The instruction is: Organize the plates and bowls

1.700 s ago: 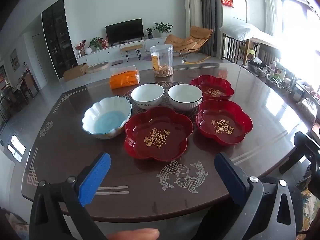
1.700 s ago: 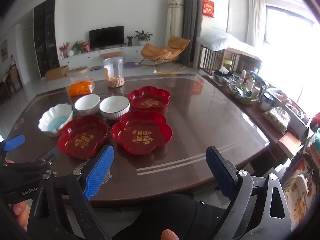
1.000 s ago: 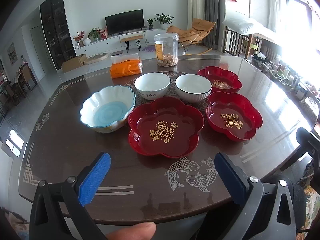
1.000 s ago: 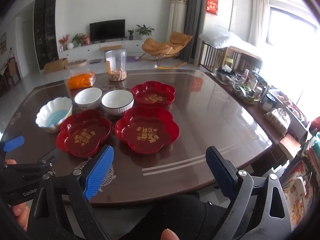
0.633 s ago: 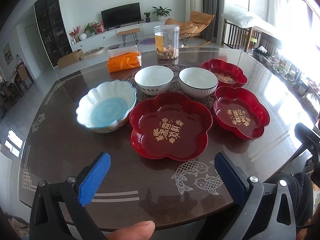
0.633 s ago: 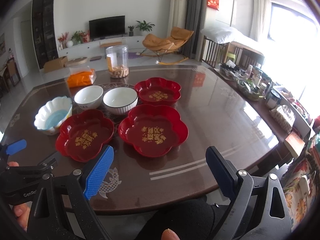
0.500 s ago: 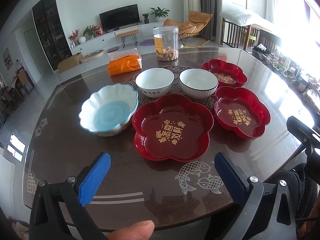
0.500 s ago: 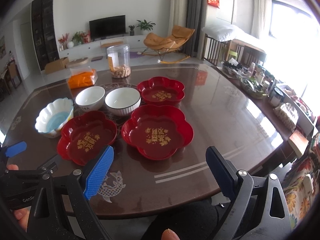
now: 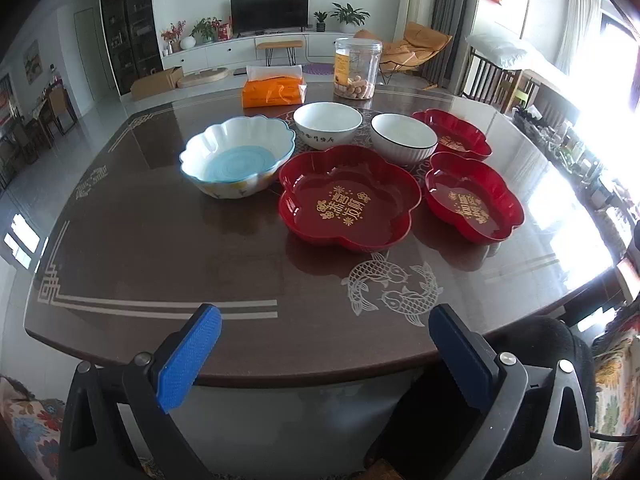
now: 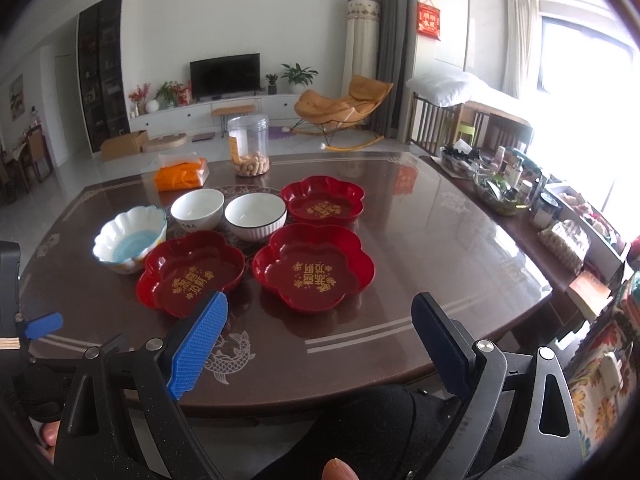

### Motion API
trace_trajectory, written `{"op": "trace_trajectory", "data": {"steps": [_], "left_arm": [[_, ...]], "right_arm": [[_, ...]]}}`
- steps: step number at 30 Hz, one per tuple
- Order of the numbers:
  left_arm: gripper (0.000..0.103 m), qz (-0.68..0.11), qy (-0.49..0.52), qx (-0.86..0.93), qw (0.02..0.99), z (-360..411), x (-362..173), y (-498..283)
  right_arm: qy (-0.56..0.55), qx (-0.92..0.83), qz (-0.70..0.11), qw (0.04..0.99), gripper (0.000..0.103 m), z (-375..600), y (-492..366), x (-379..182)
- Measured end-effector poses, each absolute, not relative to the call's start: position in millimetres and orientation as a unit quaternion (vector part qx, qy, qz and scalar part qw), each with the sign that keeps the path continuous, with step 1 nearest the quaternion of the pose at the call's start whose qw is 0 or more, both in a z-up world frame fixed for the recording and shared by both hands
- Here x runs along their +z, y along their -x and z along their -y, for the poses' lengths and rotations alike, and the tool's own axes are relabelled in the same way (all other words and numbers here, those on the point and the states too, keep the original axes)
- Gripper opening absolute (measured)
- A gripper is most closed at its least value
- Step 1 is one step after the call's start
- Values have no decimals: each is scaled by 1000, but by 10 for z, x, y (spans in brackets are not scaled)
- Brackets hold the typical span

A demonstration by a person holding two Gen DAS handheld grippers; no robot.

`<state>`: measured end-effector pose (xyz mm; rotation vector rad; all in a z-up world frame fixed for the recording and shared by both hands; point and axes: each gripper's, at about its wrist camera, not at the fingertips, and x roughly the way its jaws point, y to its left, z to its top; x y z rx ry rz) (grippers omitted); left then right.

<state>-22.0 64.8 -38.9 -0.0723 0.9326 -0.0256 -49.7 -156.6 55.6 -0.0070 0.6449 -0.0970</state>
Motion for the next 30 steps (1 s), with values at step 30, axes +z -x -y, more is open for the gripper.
{"op": "trace_trajectory", "data": {"steps": [30], "left_arm": [[103,-433,122,-65,891,-873,-312,1142]], "right_arm": [[-47,52,-165,984,95,1713,1624,901]]}}
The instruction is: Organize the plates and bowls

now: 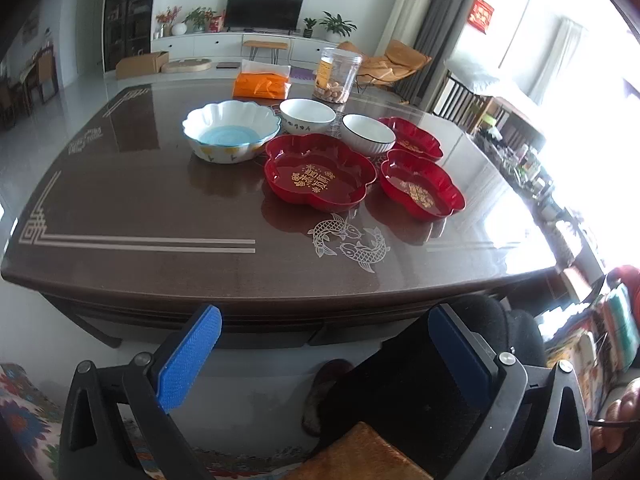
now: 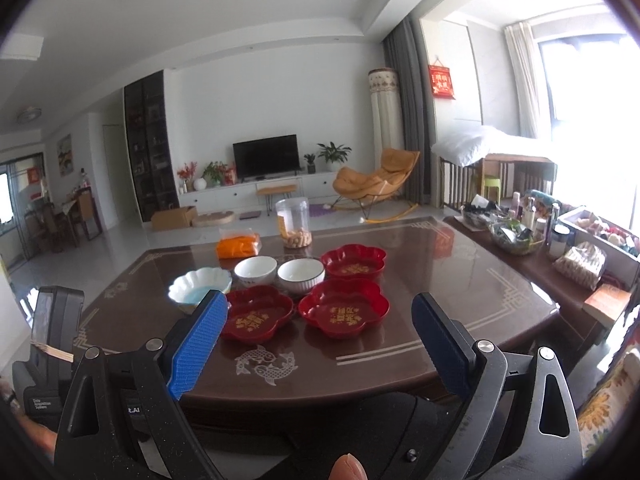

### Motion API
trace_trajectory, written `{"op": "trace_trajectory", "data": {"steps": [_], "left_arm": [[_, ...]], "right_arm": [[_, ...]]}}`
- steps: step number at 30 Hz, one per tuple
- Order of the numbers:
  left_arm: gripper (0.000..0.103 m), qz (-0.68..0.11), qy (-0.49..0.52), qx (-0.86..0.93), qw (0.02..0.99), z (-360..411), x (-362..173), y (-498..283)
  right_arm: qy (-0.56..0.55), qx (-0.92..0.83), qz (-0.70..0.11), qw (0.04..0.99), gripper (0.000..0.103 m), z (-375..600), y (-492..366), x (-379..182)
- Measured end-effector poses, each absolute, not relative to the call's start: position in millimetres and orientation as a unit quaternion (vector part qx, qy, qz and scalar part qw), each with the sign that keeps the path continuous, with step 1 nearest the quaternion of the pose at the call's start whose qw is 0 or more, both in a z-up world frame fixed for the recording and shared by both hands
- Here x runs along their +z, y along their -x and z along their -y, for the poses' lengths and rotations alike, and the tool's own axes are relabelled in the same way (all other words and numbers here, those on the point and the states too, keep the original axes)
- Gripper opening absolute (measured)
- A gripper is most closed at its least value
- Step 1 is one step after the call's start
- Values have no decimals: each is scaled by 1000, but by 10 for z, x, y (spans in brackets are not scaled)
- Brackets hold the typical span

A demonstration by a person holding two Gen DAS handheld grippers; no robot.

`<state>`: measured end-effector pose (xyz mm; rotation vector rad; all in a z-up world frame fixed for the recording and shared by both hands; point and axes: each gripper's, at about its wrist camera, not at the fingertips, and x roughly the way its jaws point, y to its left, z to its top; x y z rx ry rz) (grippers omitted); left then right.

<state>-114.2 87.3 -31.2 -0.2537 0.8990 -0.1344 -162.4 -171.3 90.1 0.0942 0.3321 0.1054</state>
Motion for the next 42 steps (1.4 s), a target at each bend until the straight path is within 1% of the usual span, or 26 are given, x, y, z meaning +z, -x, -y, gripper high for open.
{"op": "trace_trajectory", "data": {"steps": [3,5,8,11,13,15,18,24,30,36,42], "left_arm": [[103,-446,126,-53,884,-935,-414,1082],[103,-454,117,-43,882,-944,-483,1052],[103,-450,78,-22,889,-921,-506,1012],[103,-430,23,5,903,-848,-469,946],[103,-422,8,12,907,-827,-463,863],[103,-425,7,7,905,-816,-479,756],[103,-428,0,16,904,-762,-465,596],[103,-415,-5,-3,910,-572,-336,205],[103,-404,-20,-22,914,-355,-231,-107],[103,-410,-25,-22,911,-310,-267,-303],[103,-421,-11,-13,907,-441,-302,-421]], "right_arm": [[-57,90,-131,986,95,1660,1607,870],[-84,113,-134,981,95,1647,1575,811],[-73,123,-191,971,95,1594,1408,705],[-47,92,-249,963,95,1578,1241,571],[-42,75,-289,954,95,1599,1090,475],[-52,66,-311,947,95,1660,951,406],[-56,64,-306,948,95,1727,851,395],[-22,34,-292,955,95,1809,573,539],[-41,22,-286,957,95,1908,404,551],[-32,24,-316,948,95,1851,162,449],[-25,23,-324,945,95,1765,-21,442]]}}
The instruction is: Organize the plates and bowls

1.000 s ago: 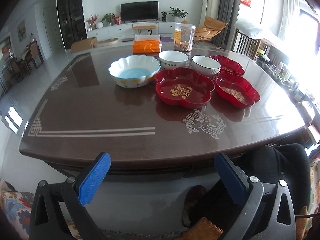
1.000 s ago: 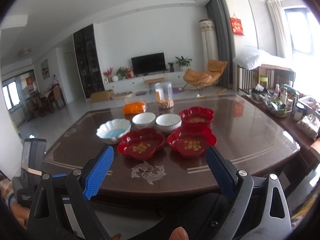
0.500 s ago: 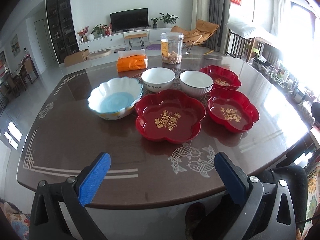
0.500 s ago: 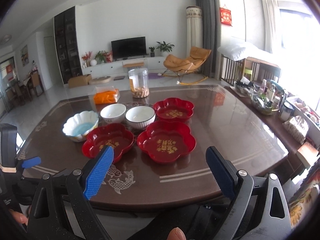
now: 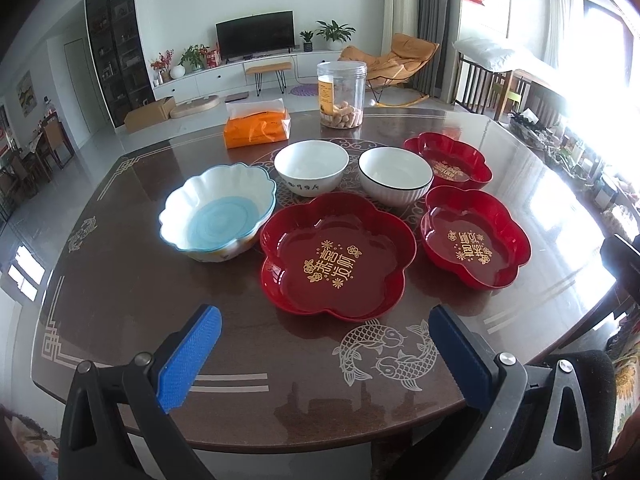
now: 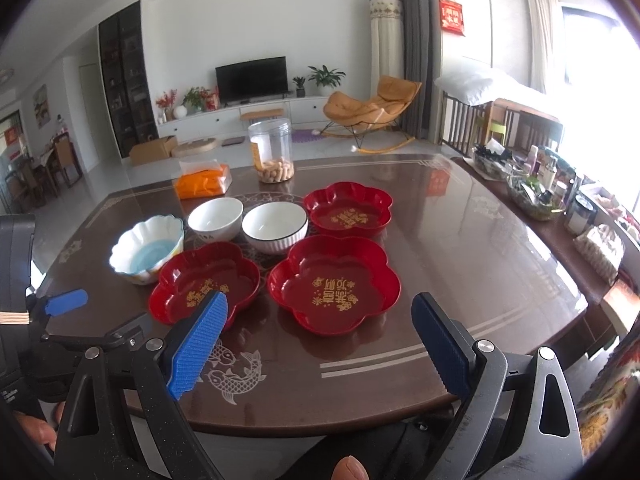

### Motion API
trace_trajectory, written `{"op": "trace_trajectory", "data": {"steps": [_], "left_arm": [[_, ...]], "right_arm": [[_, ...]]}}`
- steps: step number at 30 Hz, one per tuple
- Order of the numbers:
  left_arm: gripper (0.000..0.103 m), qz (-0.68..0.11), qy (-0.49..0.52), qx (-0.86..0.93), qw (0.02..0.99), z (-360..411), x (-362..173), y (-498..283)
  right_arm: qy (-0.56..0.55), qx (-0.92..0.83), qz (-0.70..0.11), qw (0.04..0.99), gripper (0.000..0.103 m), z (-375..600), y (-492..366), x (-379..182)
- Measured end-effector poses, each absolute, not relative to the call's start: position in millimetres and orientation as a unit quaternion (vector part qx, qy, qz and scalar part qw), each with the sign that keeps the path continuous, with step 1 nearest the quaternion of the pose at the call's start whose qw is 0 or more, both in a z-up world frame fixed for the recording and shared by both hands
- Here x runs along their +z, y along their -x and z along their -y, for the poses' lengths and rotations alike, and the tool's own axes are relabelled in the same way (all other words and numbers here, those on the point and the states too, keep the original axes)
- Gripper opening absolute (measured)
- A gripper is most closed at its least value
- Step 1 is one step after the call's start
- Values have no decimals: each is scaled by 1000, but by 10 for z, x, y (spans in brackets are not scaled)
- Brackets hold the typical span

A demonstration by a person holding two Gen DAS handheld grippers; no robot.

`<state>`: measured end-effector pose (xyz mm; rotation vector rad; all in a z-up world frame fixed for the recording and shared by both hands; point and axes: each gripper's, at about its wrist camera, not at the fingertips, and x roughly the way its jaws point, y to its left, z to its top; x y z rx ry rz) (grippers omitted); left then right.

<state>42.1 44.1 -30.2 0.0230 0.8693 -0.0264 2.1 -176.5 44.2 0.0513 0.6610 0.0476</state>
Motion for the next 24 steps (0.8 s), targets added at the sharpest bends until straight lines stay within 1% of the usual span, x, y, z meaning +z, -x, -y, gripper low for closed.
{"op": "trace_trajectory", "data": {"steps": [10,17,19,21,24], "left_arm": [[103,-435,-3,-3,901,-607,-381,-472],[103,-449,2,-5,893,-714,-477,-482],[103,-474,23,-17,880,-830,-578,-544],[103,-492,66,-27,867,-1016,-692,-616],[103,-508,127,-31,852,-1276,-832,-756]], "right_arm": [[-43,15,-364,930,95,1696,-137,248],[-35,37,-366,929,95,1561,-136,227],[-35,60,-370,926,95,1509,-165,209],[-33,98,-371,923,95,1453,-254,192],[-19,159,-379,911,95,1353,-569,160]]}}
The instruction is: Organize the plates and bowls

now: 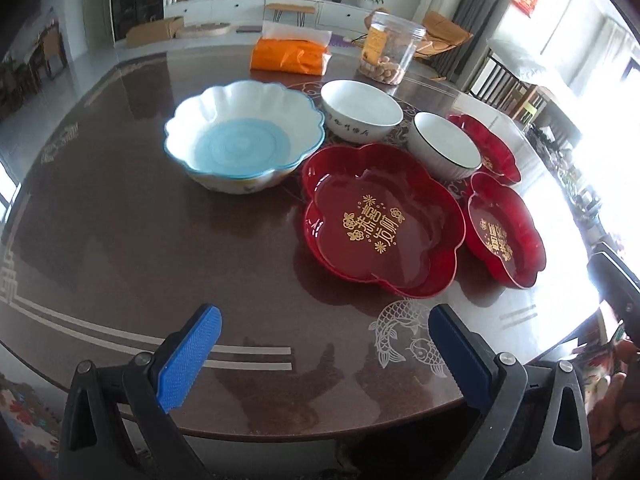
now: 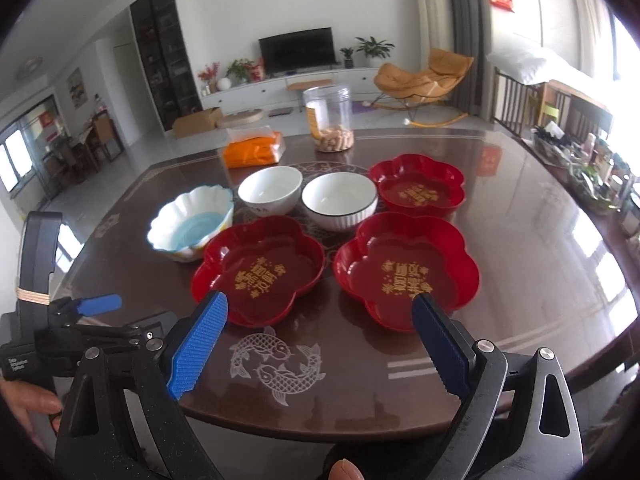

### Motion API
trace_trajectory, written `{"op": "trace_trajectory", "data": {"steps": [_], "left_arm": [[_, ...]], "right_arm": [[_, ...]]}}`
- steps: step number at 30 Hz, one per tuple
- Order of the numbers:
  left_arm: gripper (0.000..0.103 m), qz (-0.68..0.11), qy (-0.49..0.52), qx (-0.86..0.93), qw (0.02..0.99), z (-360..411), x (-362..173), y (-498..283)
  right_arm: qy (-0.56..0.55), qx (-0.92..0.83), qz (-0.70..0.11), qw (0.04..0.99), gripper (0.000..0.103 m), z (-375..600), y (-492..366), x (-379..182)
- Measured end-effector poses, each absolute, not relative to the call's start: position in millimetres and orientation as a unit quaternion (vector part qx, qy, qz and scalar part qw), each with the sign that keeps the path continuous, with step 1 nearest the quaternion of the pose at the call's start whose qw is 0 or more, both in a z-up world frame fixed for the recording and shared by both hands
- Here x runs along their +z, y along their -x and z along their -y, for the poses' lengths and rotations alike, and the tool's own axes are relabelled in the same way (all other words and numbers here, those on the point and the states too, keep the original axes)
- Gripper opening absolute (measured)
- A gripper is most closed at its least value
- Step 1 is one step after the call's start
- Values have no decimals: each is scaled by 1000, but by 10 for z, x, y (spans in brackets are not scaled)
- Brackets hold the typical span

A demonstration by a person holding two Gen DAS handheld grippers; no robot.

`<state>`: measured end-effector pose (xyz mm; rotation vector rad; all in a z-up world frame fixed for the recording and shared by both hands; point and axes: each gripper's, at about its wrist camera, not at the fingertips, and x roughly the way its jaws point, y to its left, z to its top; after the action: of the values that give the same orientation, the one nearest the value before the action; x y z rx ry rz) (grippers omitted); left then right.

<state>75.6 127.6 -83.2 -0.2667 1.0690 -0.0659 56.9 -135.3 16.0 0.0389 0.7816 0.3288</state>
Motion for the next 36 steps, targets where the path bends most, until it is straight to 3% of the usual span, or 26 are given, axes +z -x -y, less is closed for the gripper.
{"op": "trace_trajectory", "data": {"steps": [10,19,21,23,29,31,36], "left_arm": [[101,-541,180,-30,821,-1363,-1322,-1468],[75,-556,181,-13,811,-1412,-1590,-1582],[63,-559,171,-12,812,-1378,-1590,-1596],[56,-562,155,-9,812,-1340,-1589,-1598],[21,-567,132,-4,813,-1283,-1597,-1576],[16,-570,136,-15,810,-1268,-1594,-1572],[16,-556,140,-10,819,-1282,-1478,-1526]], "right_arm": [[110,310,-507,797,92,590,-1891,-770],[171,299,-510,788,92,446,-2155,-1002],[176,297,-511,787,91,425,-2166,-1033],[178,295,-518,783,85,396,-2184,-1091],[149,257,-531,794,23,528,-2292,-1100],[108,269,-547,785,20,617,-2328,-1091],[97,273,-536,793,16,634,-2177,-946]]}}
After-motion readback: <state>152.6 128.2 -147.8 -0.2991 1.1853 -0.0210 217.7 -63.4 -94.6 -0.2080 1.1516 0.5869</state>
